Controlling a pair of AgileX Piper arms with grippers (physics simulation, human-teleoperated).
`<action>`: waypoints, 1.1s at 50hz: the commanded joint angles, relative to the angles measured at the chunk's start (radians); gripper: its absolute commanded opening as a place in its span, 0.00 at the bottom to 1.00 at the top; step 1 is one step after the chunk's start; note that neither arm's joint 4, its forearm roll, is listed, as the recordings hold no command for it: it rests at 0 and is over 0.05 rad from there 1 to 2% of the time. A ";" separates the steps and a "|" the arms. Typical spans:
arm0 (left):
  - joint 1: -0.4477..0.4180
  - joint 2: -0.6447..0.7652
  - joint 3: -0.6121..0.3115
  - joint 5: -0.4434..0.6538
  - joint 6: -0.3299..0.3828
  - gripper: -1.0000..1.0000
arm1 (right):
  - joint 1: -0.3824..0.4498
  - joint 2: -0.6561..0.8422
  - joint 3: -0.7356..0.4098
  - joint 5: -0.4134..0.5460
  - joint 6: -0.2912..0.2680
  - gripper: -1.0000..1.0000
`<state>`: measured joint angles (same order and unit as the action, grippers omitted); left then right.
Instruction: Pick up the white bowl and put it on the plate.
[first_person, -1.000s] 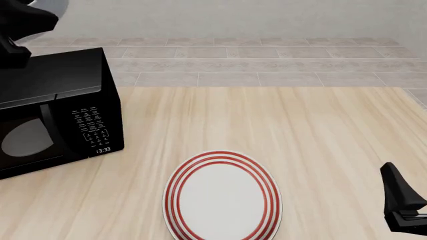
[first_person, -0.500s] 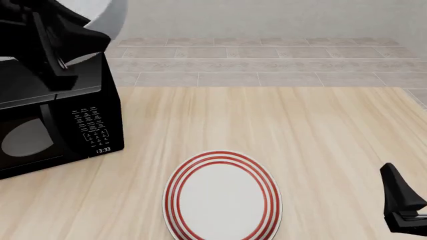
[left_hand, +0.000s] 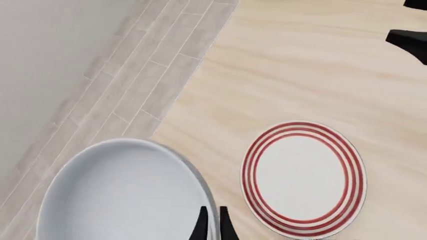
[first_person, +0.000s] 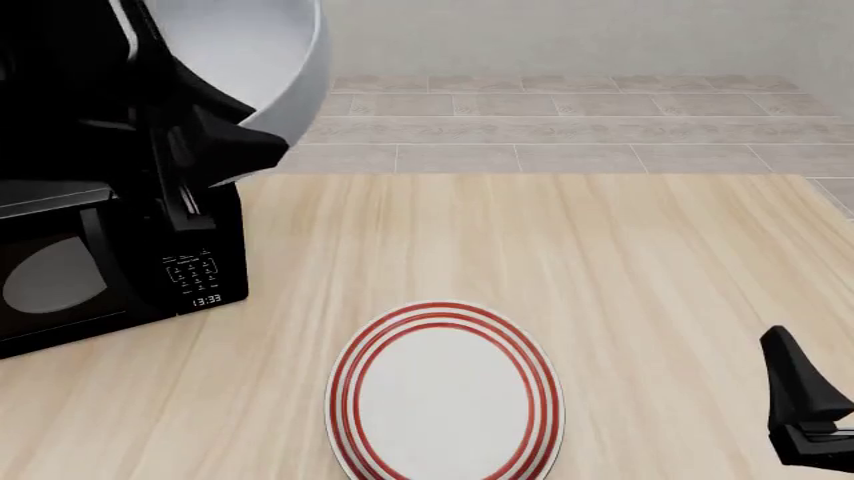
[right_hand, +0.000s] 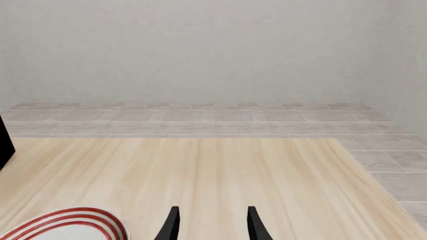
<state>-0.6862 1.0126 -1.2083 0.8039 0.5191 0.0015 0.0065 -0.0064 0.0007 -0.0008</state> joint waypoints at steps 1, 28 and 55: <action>-0.064 0.003 0.014 -0.003 -0.027 0.00 | 0.000 0.000 -0.001 0.001 0.000 1.00; -0.221 -0.019 0.160 -0.042 -0.091 0.00 | 0.000 0.000 -0.001 0.001 0.000 1.00; -0.397 -0.027 0.229 -0.054 -0.143 0.00 | 0.000 0.000 -0.001 0.001 0.000 1.00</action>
<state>-1.0294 0.9865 -0.9902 0.7570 0.3884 0.0016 0.0063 -0.0070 0.0014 -0.0008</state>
